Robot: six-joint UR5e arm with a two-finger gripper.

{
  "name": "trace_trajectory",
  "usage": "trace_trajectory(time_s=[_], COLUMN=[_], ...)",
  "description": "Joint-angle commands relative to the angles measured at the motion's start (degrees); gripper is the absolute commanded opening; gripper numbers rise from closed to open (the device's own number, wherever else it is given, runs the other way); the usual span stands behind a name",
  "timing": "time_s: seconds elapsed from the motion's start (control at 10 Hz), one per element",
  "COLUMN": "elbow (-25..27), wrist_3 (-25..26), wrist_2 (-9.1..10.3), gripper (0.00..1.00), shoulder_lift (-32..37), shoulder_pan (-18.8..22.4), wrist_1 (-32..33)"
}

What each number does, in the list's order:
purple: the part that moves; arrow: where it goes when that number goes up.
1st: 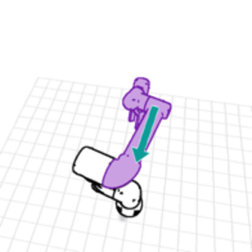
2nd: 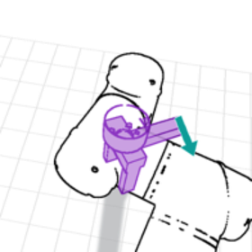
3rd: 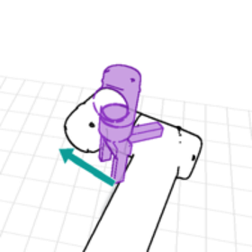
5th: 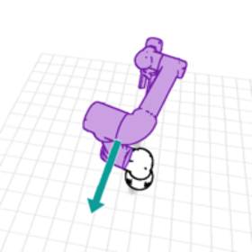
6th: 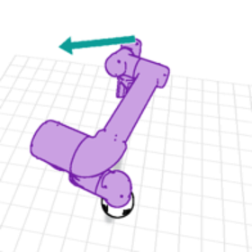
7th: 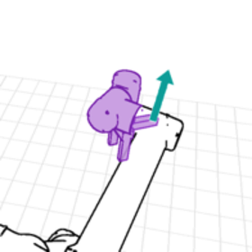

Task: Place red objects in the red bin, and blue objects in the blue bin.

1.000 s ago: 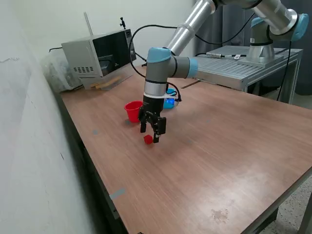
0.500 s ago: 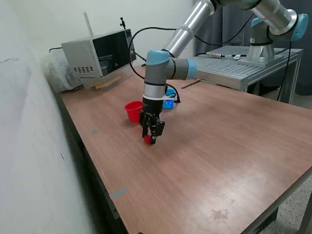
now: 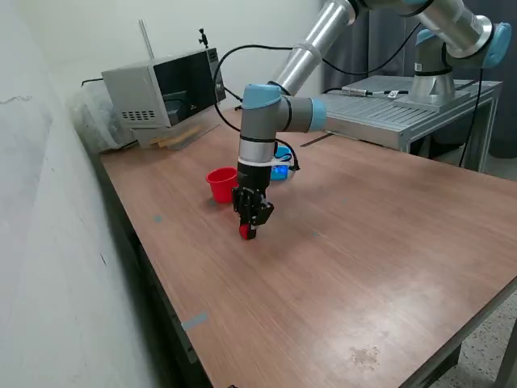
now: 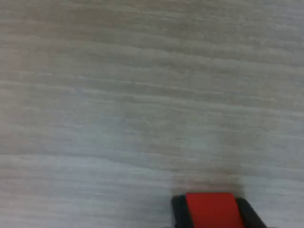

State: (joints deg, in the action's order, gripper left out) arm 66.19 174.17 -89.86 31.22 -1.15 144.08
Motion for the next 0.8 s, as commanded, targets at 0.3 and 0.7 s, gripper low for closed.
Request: trace_trajectory(time_s=[0.3, 0.7], elbow=[6.83, 12.03], wrist_3=[-3.83, -4.63], wrist_2=[-0.40, -0.49], gripper=[0.00, 0.00], shoulder_lift=[15.15, 20.81], shoulder_pan=[-0.60, -8.66], wrist_1=[-3.36, -5.73])
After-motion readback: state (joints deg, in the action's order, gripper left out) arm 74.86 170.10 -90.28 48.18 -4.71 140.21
